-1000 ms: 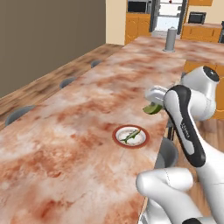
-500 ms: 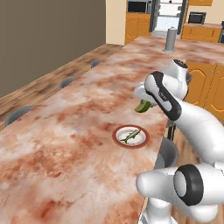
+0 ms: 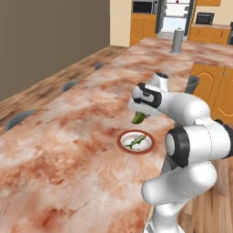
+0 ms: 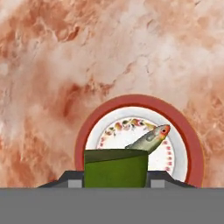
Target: Take the lemon wedge from the fridge and place it on the plate with fish on the dining counter.
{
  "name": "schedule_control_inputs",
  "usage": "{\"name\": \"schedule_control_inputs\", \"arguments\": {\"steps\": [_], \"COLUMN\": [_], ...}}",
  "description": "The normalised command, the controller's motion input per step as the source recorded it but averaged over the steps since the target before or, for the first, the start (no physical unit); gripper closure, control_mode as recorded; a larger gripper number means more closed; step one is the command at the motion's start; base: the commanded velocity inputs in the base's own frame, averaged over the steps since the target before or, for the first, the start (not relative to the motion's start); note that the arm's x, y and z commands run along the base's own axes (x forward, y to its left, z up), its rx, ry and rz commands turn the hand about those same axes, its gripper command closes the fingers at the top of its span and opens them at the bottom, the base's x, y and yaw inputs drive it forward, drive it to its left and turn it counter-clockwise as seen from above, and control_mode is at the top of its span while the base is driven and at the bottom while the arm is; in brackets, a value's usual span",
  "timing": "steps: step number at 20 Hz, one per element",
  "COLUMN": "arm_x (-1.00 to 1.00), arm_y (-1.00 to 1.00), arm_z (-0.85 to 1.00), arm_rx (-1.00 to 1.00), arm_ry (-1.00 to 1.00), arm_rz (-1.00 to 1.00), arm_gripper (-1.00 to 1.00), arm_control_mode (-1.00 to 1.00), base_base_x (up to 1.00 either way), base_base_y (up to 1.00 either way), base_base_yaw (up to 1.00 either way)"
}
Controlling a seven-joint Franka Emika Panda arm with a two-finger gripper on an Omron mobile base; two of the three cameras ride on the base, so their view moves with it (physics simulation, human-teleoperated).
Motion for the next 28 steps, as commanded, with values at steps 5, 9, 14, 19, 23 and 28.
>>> {"name": "schedule_control_inputs", "arguments": {"steps": [5, 9, 14, 19, 23, 28], "arm_x": [0.5, 0.52, 0.17, -0.52, -0.38, 0.2], "arm_y": [0.41, 0.05, 0.0, 0.0, 0.0, 0.0], "arm_z": [-0.7, -0.43, -0.4, -0.23, 0.0, -0.1], "arm_rx": [-0.06, 0.0, 0.0, 0.0, 0.0, 0.0], "arm_ry": [0.0, 0.0, 0.0, -0.01, -0.06, 0.0], "arm_rz": [0.0, 0.0, 0.0, 0.03, 0.02, 0.0], "arm_gripper": [1.0, 1.0, 1.0, 1.0, 1.0, 1.0], "arm_control_mode": [-1.0, -1.0, -1.0, -1.0, -1.0, -1.0], "base_base_x": [0.0, 0.0, 0.0, 0.0, 0.0, 0.0], "base_base_y": [0.0, 0.0, 0.0, 0.0, 0.0, 0.0], "base_base_yaw": [0.0, 0.0, 0.0, 0.0, 0.0, 0.0]}}
